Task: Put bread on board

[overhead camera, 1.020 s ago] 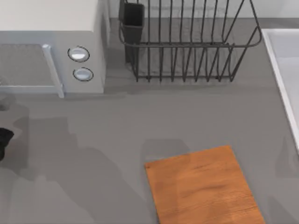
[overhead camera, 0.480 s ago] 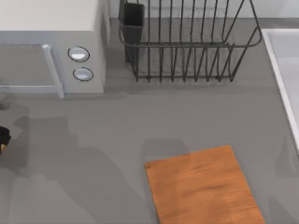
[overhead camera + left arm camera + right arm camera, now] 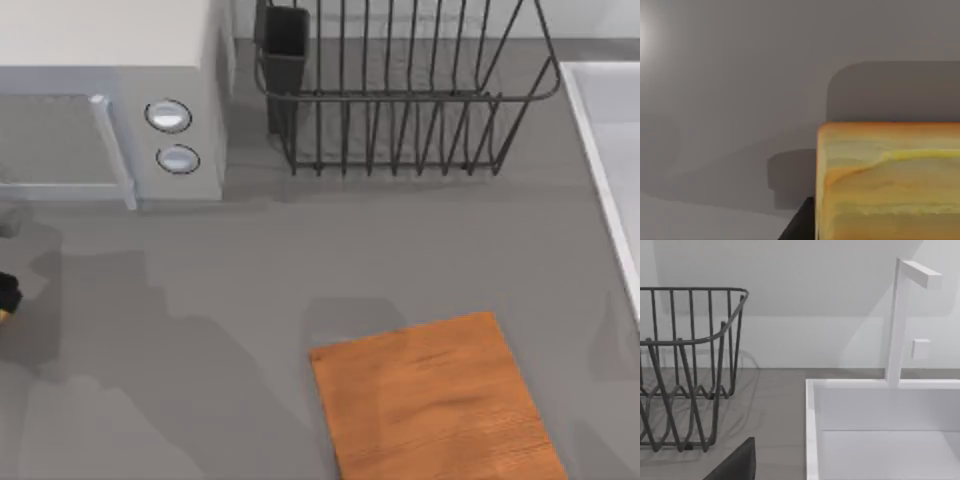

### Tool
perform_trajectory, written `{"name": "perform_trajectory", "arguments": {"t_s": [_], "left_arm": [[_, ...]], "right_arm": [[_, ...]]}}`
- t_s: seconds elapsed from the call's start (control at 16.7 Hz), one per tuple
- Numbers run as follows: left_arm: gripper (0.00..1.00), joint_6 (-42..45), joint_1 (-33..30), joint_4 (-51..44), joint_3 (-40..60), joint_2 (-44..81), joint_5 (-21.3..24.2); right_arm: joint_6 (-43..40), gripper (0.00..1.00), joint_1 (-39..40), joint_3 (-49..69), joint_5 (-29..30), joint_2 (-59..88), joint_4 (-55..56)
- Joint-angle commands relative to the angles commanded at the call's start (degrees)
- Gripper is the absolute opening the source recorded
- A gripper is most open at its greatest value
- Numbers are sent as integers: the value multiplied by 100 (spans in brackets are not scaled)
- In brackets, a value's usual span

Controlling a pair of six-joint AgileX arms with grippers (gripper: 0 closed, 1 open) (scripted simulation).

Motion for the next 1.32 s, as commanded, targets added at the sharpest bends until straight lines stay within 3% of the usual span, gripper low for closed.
{"name": "perform_trajectory", "arguments": {"t_s": [0.3,0.66,1.32], "left_arm": [[0,106,52,-758,132,-494,-113],[0,78,4,-1909,1000,-829,-57],[0,-333,-119,-2171,1335,-843,-141]], "right_arm": [[0,100,0,0,0,0,0],[0,100,0,0,0,0,0],[0,100,0,0,0,0,0]]}}
